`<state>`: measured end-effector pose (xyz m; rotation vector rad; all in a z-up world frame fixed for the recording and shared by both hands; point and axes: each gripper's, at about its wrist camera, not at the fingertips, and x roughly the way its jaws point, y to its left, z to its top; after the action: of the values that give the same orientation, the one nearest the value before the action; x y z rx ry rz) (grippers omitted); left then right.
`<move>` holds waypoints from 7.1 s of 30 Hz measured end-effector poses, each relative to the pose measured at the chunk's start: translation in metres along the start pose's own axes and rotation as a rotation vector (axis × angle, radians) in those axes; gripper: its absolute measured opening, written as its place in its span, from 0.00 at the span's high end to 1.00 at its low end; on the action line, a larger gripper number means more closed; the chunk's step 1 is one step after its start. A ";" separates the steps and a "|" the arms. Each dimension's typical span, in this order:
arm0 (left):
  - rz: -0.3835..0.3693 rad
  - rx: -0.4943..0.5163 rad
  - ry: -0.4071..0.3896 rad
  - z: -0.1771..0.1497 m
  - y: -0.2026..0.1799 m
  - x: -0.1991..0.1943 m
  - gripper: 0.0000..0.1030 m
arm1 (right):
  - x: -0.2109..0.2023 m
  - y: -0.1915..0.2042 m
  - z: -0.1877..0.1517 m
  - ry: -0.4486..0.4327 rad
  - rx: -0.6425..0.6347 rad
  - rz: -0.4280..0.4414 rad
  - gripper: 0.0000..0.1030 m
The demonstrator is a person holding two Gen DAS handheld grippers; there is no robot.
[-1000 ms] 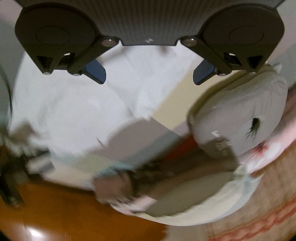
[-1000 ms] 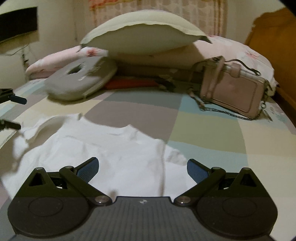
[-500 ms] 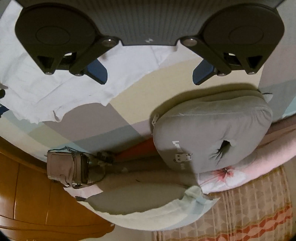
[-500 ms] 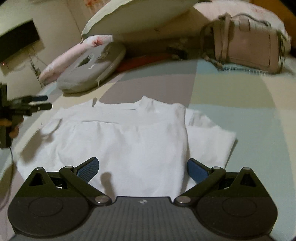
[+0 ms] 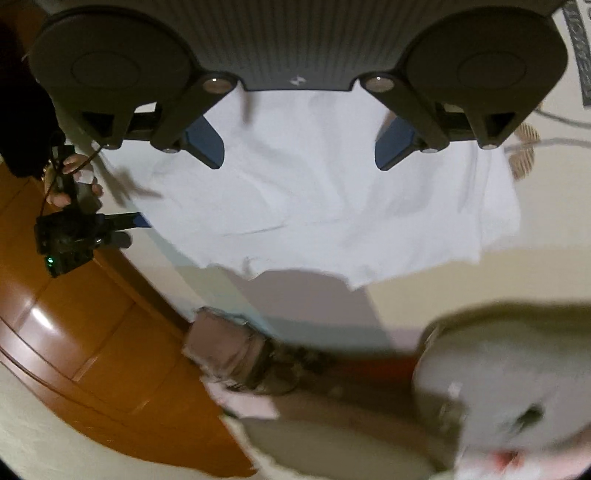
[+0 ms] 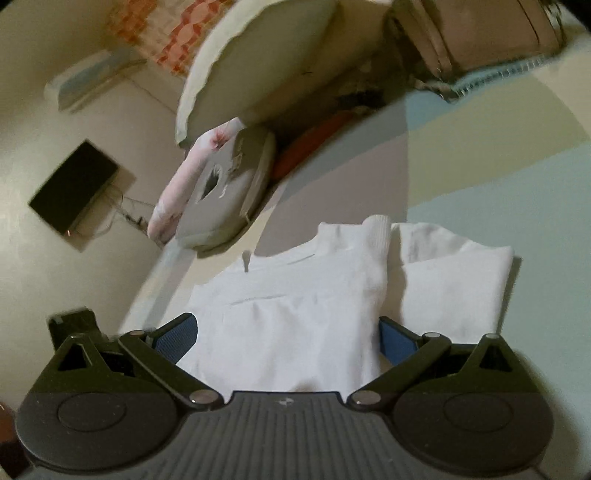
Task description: Fold clothes
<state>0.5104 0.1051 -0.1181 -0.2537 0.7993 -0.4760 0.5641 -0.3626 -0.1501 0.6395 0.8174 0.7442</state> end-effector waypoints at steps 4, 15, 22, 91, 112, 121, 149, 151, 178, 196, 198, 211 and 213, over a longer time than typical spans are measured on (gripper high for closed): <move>-0.086 -0.095 0.027 -0.006 0.006 0.004 0.26 | -0.001 -0.009 -0.001 -0.055 0.048 0.094 0.00; -0.101 -0.230 -0.087 -0.007 0.040 -0.018 0.29 | 0.003 -0.033 -0.002 -0.052 0.120 0.030 0.37; -0.092 -0.316 -0.147 -0.009 0.062 -0.030 0.46 | 0.007 -0.061 -0.007 -0.075 0.178 -0.003 0.94; 0.216 0.378 0.029 -0.080 -0.049 -0.049 0.73 | -0.023 0.104 -0.127 0.073 -0.672 -0.635 0.00; 0.152 0.271 -0.033 -0.010 -0.105 -0.016 0.35 | 0.036 0.152 -0.133 -0.061 -0.359 -0.815 0.00; 0.292 0.174 0.023 0.016 -0.075 0.071 0.35 | 0.049 0.134 -0.154 -0.132 -0.326 -0.833 0.00; 0.351 0.108 0.051 -0.039 -0.077 -0.012 0.32 | 0.031 0.132 -0.157 -0.086 -0.381 -0.728 0.00; 0.370 0.083 0.087 -0.050 -0.073 -0.007 0.32 | 0.032 0.133 -0.158 -0.084 -0.391 -0.735 0.00; 0.392 0.022 0.107 -0.016 -0.091 0.014 0.34 | 0.023 0.143 -0.161 -0.037 -0.419 -0.774 0.00; -0.125 0.073 0.270 0.060 -0.230 0.199 0.32 | -0.023 0.144 -0.163 -0.083 -0.423 -0.724 0.00; -0.119 0.065 0.265 0.059 -0.229 0.211 0.32 | -0.026 0.144 -0.164 -0.084 -0.424 -0.718 0.00; -0.112 0.101 0.191 0.069 -0.237 0.203 0.27 | -0.029 0.147 -0.170 -0.074 -0.439 -0.710 0.00; -0.095 0.147 0.194 0.068 -0.238 0.188 0.27 | -0.029 0.147 -0.170 -0.073 -0.444 -0.712 0.00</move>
<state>0.5985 -0.1923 -0.0964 -0.1098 0.9395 -0.6530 0.3626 -0.2637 -0.1189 -0.0414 0.7125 0.2270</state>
